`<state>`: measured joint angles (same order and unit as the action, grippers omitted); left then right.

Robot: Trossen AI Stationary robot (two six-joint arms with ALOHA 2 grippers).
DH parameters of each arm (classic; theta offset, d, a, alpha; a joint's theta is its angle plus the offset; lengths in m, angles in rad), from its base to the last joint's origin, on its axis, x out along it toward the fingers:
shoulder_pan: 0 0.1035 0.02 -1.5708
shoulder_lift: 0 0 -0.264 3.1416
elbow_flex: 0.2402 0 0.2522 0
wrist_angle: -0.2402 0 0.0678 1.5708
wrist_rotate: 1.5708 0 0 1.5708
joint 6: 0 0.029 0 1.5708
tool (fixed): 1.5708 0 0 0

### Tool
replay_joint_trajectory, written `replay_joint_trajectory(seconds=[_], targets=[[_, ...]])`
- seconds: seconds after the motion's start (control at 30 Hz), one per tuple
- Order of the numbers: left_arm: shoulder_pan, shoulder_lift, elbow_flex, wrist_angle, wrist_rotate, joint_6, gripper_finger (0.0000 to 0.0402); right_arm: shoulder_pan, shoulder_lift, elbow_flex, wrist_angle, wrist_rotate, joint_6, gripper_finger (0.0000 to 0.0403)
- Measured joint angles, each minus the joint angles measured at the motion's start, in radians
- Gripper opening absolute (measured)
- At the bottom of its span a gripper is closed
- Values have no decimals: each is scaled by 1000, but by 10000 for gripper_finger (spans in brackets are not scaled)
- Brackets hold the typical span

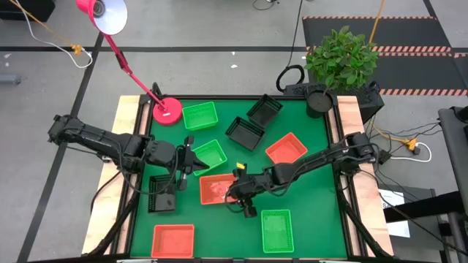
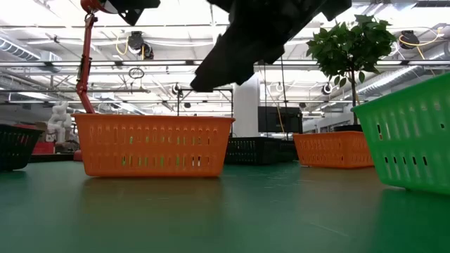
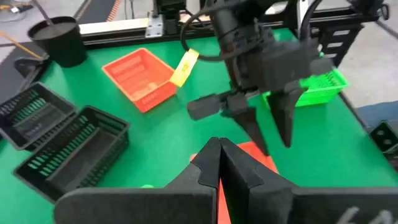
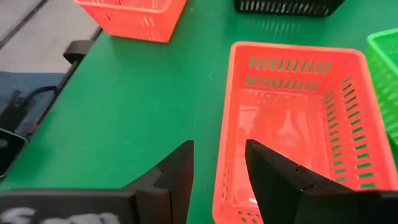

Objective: Stack baskets by color
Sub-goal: Stack the middle orange bin on the bottom orange bin

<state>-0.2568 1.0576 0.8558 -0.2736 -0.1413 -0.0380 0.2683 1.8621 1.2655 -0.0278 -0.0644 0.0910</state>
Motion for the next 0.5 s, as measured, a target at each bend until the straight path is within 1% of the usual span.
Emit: replay_joint_trajectory(seconds=[0.1, 0.3, 0.5], targets=[[-32, 0, 0, -1, -1, -28, 18, 10, 39, 30, -6, 39, -2, 141], [-94, 0, 0, 0, -1, -50, 19, 17, 67, 36, -32, 41, 11, 141], [-125, 0, 0, 5, -36, -46, 19, 13, 68, 36, -74, 66, -24, 134]])
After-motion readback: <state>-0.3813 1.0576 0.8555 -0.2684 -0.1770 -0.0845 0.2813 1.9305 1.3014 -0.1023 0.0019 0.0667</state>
